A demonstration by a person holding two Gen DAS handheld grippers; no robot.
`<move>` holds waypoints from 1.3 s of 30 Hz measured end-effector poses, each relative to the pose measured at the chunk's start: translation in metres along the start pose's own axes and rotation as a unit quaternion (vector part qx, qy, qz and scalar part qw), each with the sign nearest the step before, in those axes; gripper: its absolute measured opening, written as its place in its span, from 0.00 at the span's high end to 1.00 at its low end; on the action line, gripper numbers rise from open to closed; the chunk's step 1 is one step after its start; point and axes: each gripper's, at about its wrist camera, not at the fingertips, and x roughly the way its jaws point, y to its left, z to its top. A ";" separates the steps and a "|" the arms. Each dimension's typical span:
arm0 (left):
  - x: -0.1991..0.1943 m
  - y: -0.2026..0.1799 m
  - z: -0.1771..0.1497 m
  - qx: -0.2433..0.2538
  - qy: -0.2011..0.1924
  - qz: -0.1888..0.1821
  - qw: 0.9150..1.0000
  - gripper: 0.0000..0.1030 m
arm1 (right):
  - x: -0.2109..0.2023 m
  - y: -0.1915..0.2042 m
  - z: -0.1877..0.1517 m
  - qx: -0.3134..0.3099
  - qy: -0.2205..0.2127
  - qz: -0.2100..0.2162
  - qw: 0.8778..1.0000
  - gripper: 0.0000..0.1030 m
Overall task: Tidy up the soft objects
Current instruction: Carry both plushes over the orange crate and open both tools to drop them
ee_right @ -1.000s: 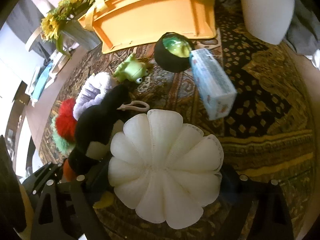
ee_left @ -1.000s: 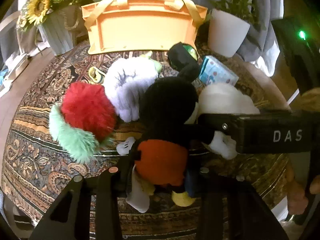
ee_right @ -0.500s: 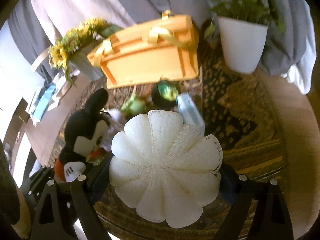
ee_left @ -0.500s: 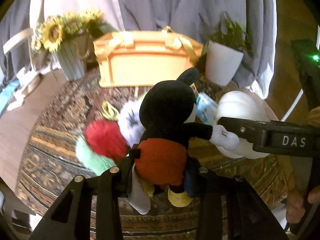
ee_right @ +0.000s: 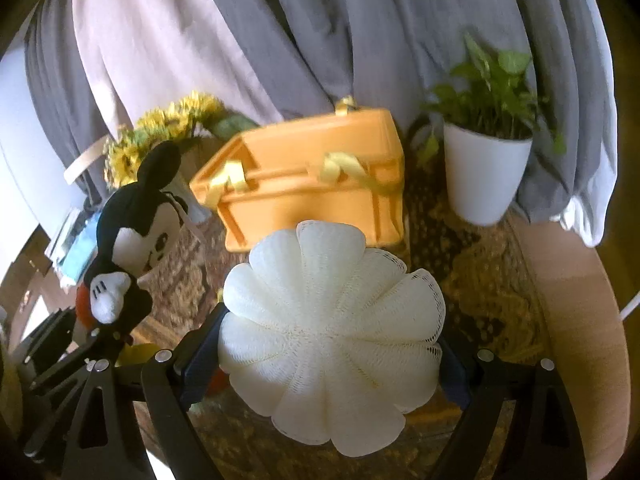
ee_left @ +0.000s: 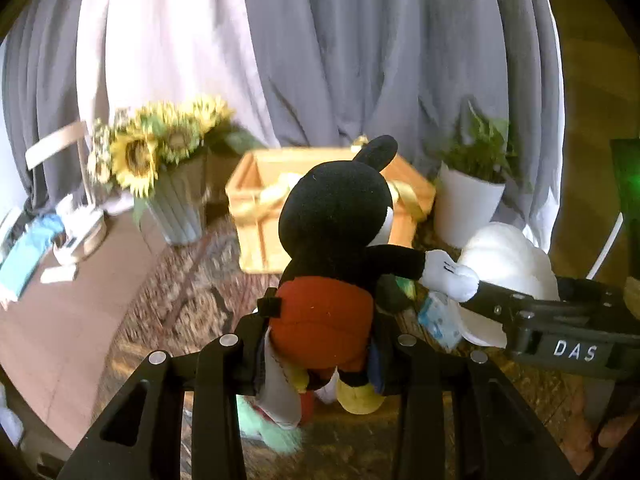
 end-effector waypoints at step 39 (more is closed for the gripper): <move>0.182 0.049 0.180 0.102 0.015 -0.061 0.993 0.63 | 0.137 0.020 0.189 0.001 -0.038 -0.043 0.998 0.12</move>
